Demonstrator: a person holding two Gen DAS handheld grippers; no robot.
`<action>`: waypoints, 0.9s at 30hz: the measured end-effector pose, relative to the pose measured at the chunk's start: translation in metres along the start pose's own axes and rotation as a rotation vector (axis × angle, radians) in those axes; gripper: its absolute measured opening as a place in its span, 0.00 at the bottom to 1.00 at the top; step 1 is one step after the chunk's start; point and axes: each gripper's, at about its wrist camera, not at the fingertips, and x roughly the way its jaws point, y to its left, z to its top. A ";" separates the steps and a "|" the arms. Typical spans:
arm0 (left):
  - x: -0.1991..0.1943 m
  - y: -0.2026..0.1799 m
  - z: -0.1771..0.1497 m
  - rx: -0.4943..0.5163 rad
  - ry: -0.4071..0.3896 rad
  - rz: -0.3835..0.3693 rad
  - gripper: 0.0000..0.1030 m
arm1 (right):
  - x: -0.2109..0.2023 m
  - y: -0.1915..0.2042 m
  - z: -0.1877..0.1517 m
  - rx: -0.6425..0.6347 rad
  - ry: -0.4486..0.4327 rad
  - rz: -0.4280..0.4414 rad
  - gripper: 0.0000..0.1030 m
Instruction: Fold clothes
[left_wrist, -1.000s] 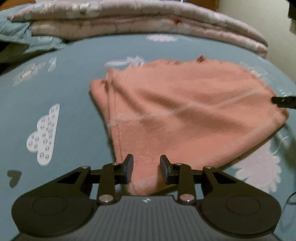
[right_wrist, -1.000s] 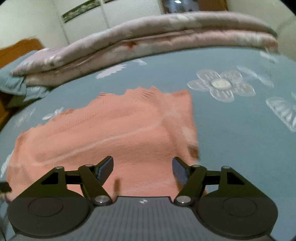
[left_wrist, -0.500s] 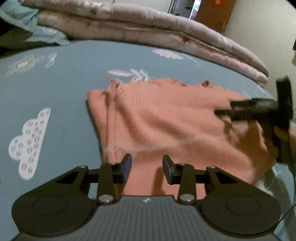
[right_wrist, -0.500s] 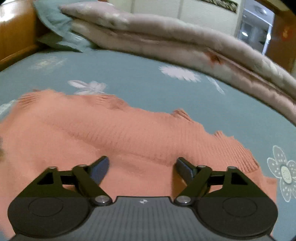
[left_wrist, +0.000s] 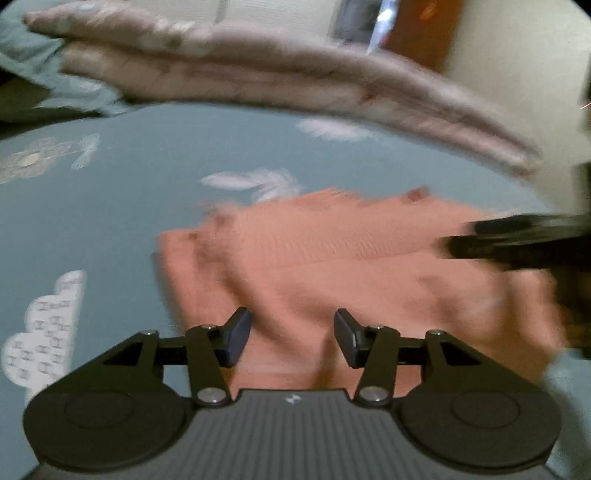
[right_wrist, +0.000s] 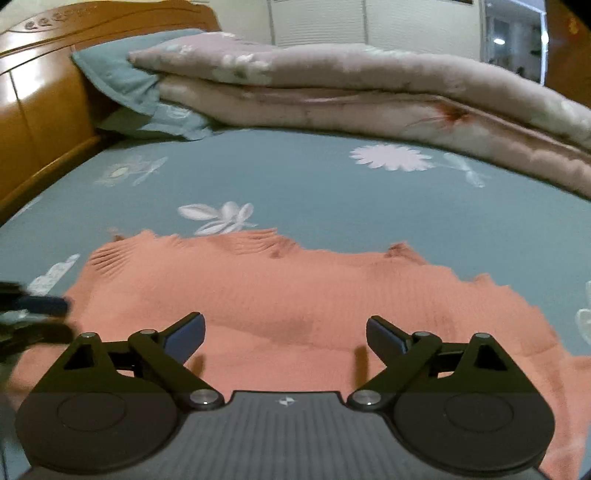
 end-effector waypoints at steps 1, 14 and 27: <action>0.000 0.011 0.001 -0.059 -0.012 -0.035 0.40 | 0.000 -0.001 -0.003 0.010 0.007 -0.008 0.94; -0.054 -0.012 -0.009 -0.130 -0.135 -0.232 0.49 | -0.075 -0.025 -0.059 0.271 -0.083 0.052 0.94; -0.038 0.007 -0.057 -0.175 0.024 -0.154 0.55 | 0.025 0.016 -0.005 0.045 0.052 0.161 0.12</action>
